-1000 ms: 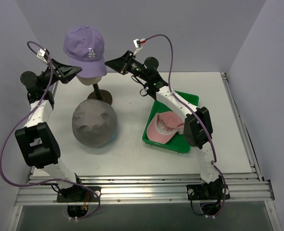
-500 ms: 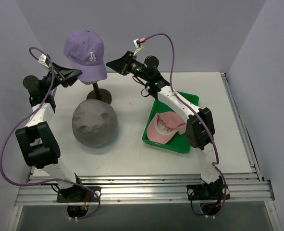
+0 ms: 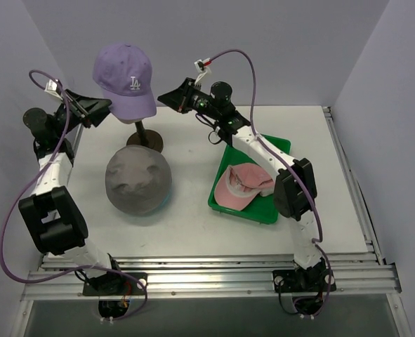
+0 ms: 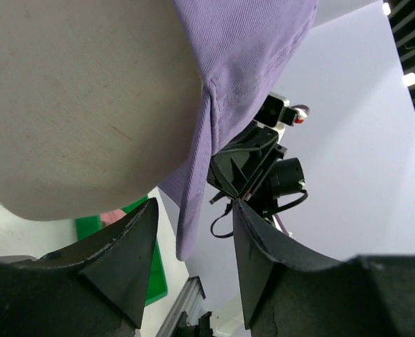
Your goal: Stack the hats
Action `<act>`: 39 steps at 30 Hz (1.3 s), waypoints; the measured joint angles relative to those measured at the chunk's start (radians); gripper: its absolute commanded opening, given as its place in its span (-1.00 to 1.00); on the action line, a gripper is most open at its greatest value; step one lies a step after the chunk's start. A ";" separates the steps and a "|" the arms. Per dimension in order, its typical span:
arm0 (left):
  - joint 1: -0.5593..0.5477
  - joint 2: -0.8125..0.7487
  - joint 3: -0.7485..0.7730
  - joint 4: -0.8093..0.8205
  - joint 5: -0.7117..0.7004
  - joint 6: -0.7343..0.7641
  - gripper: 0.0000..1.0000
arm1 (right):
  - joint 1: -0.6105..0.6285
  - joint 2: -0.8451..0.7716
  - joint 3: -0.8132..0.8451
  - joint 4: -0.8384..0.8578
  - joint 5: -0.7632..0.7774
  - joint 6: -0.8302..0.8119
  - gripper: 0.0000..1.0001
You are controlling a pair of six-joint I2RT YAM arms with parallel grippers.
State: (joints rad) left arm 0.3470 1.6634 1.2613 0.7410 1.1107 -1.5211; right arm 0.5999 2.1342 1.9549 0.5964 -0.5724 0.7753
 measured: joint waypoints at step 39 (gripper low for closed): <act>0.051 0.165 0.514 -0.499 -0.143 0.622 0.40 | -0.065 -0.243 -0.272 -0.055 0.026 -0.179 -1.00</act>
State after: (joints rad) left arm 0.3977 1.8282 1.7756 0.2417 0.9676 -0.8993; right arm 0.5350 1.8912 1.6829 0.5415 -0.5465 0.5964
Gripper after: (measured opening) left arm 0.690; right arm 0.001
